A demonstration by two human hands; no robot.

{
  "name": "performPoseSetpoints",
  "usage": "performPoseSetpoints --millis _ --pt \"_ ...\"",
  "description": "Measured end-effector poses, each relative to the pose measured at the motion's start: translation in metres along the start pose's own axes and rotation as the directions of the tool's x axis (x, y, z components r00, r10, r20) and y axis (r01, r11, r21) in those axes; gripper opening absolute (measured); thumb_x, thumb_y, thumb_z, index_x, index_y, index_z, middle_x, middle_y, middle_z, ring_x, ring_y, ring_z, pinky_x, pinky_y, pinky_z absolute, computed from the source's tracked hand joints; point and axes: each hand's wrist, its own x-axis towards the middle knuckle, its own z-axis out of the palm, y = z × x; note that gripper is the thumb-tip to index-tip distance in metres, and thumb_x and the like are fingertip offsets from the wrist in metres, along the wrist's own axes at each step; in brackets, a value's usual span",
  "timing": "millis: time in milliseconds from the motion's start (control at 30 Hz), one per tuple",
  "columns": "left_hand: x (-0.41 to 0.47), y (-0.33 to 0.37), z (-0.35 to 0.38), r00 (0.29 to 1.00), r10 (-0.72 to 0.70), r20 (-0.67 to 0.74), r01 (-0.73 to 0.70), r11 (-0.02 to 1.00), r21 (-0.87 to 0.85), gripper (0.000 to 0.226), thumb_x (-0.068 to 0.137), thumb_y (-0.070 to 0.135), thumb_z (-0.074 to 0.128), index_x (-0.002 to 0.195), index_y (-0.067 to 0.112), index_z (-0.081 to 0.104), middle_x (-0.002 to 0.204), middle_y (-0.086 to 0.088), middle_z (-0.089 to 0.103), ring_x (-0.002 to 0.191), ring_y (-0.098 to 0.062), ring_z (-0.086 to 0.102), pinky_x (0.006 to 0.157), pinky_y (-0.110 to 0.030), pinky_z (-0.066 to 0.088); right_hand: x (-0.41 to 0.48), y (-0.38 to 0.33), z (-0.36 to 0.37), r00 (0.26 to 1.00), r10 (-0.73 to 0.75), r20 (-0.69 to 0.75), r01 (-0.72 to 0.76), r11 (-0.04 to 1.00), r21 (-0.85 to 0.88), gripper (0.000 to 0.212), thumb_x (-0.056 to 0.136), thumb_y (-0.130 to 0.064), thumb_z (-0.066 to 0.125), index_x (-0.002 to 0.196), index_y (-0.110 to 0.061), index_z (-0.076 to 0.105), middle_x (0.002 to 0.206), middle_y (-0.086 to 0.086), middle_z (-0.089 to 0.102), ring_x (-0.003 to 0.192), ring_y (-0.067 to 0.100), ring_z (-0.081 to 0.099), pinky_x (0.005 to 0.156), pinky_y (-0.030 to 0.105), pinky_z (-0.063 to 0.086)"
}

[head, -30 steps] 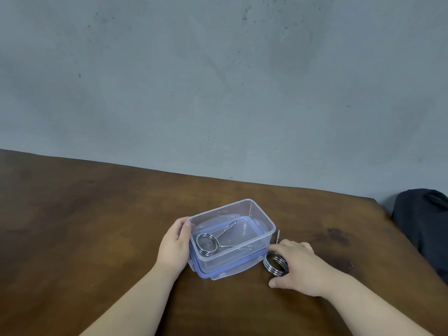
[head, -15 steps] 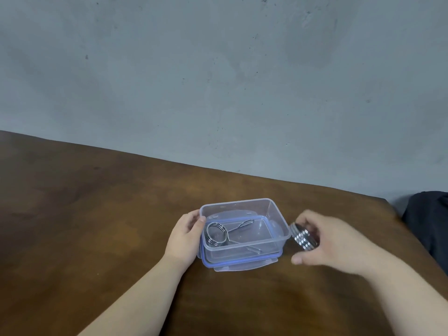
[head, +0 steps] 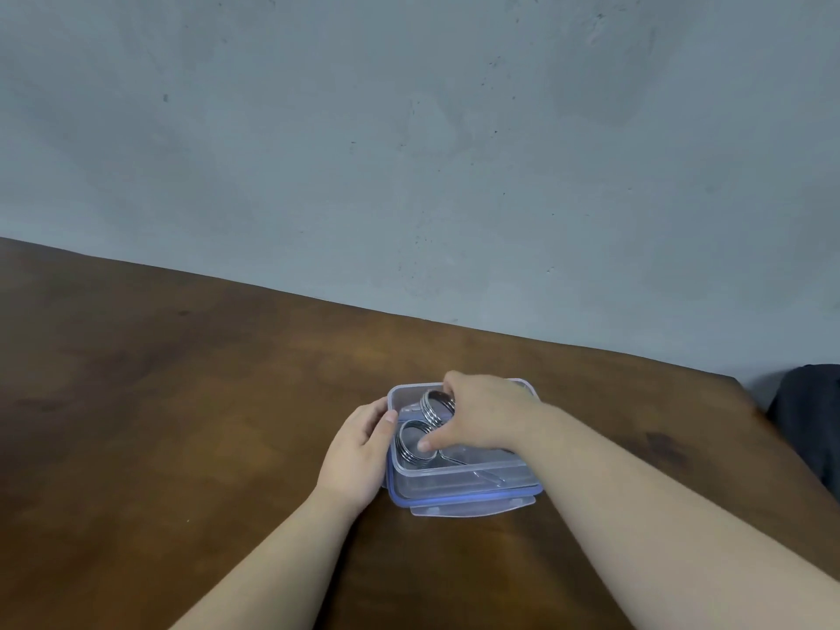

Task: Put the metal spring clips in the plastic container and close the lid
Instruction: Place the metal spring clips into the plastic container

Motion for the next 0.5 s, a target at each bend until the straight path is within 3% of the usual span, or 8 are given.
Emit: performPoseSetpoints --millis 133,267,400,500 --pt "0.001 -0.004 0.001 1.0 0.009 0.01 -0.008 1.0 -0.007 0.027 0.104 0.029 0.05 0.105 0.051 0.065 0.113 0.016 0.07 0.111 0.001 0.061 0.096 -0.031 0.046 0.007 0.01 0.019 0.997 0.054 0.062 -0.054 0.999 -0.002 0.085 0.062 -0.073 0.078 0.126 -0.026 0.048 0.113 -0.008 0.065 0.095 0.018 0.058 0.077 0.038 0.052" --pt "0.002 -0.005 0.002 1.0 0.022 0.011 -0.023 0.999 0.032 0.027 0.105 0.03 0.049 0.105 0.052 0.064 0.112 0.016 0.069 0.111 0.001 0.06 0.095 -0.03 0.045 0.001 0.014 0.018 0.995 0.044 0.091 -0.048 0.998 0.038 0.063 0.074 -0.067 0.075 0.114 -0.026 0.048 0.092 -0.012 0.06 0.088 0.015 0.06 0.071 0.036 0.049" --pt "0.002 -0.002 0.0 0.994 0.111 0.02 -0.112 0.991 0.079 0.037 0.105 0.024 0.047 0.096 0.056 0.062 0.102 0.017 0.069 0.102 0.007 0.059 0.085 -0.016 0.042 -0.015 0.022 0.021 0.999 -0.001 -0.042 0.005 0.996 0.09 0.03 0.101 -0.051 0.047 0.101 -0.023 0.057 0.086 -0.006 0.063 0.079 0.016 0.062 0.063 0.035 0.044" --pt "0.002 0.0 0.001 0.992 0.122 0.039 -0.125 0.989 0.083 0.037 0.105 0.025 0.045 0.095 0.054 0.065 0.101 0.018 0.071 0.101 0.005 0.061 0.085 -0.02 0.044 -0.041 0.023 0.027 0.987 -0.061 -0.151 0.078 0.991 0.106 0.038 0.102 -0.053 0.041 0.081 -0.024 0.054 0.083 -0.005 0.06 0.079 0.019 0.06 0.069 0.04 0.05"
